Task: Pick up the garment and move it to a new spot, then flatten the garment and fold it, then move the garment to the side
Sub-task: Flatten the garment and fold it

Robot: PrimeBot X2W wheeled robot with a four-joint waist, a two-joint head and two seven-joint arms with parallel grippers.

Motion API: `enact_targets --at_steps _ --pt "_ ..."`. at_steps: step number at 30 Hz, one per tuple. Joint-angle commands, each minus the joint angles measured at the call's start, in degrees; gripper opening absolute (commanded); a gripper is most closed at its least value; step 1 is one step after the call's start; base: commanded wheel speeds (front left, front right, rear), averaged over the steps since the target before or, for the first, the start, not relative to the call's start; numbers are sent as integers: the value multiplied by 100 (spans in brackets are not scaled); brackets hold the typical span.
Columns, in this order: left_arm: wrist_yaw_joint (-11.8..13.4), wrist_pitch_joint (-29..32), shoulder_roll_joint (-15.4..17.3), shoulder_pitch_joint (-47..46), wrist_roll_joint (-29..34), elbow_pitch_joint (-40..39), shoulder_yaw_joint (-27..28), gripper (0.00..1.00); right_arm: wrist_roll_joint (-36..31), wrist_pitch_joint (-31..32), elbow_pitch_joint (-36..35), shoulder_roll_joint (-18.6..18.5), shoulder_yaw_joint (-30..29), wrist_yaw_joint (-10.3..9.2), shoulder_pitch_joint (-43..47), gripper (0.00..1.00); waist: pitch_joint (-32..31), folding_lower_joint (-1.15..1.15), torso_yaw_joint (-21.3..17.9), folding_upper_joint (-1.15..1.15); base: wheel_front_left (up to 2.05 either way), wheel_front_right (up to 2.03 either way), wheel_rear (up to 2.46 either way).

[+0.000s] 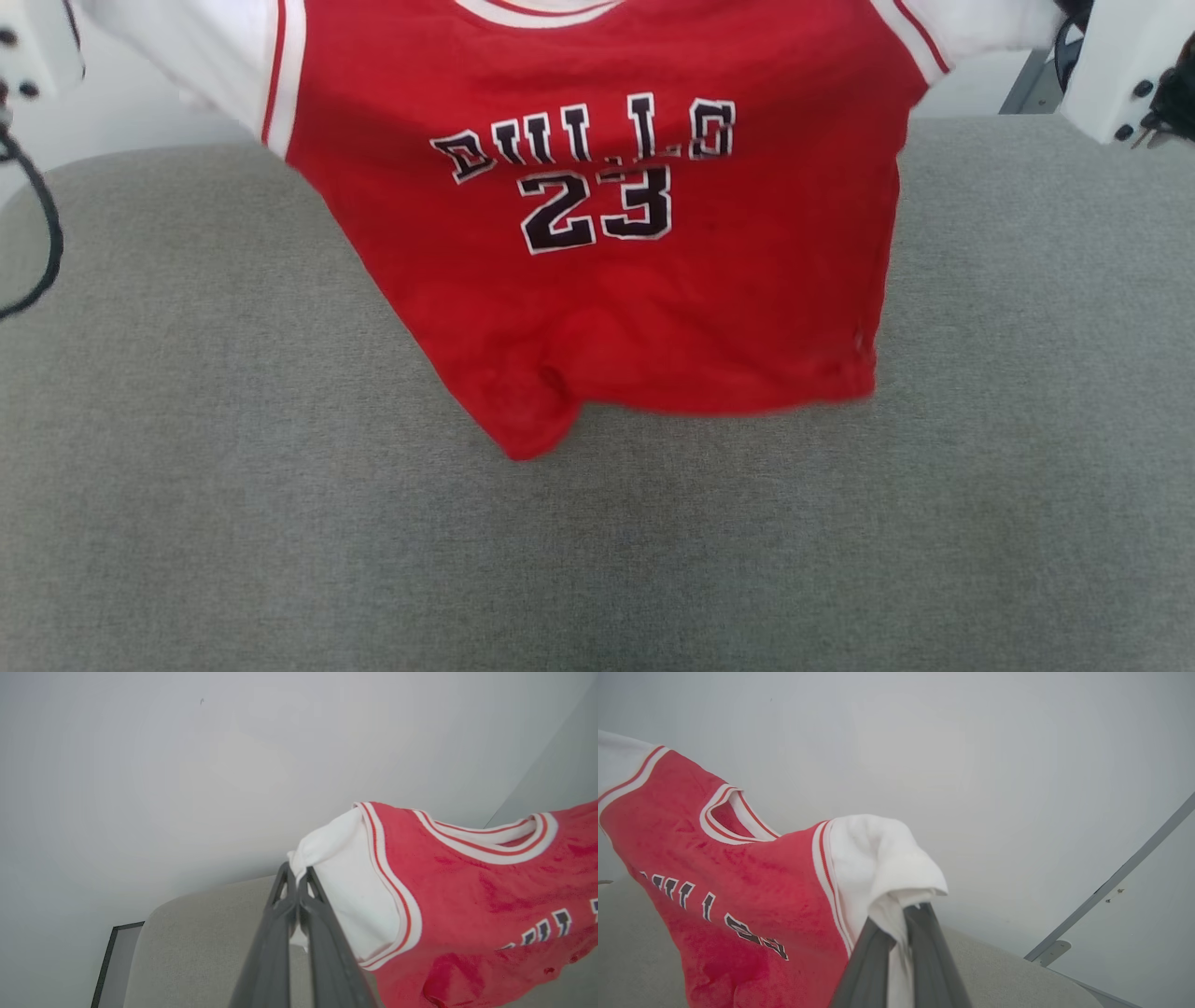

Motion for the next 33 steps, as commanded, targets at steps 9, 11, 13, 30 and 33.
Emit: enact_targets --at_steps 9,11,13,30,33 --pt "-243 -887 -337 -920 360 591 -271 0 -644 -1084 536 189 20 0 -669 0 426 0 -39 0 0 0 0" --pt "-305 -1418 -485 -1267 550 912 -368 0 -976 -1613 991 288 70 0 -984 0 701 0 -41 0 0 0 0" --pt "-325 -1848 -571 -1556 664 1170 -414 0 -1236 -2051 1344 361 48 0 -1216 0 886 0 -41 0 0 0 0" --pt "-454 -5672 -947 -2857 1259 2774 -1033 0 -4110 -5799 3762 1100 -1080 0 -2556 0 1582 0 166 0 0 0 0" --pt "-454 -5777 -877 -2563 1078 2941 -1364 0 -4105 -5823 4180 1124 -1035 0 -2404 0 1562 0 201 0 0 0 0"
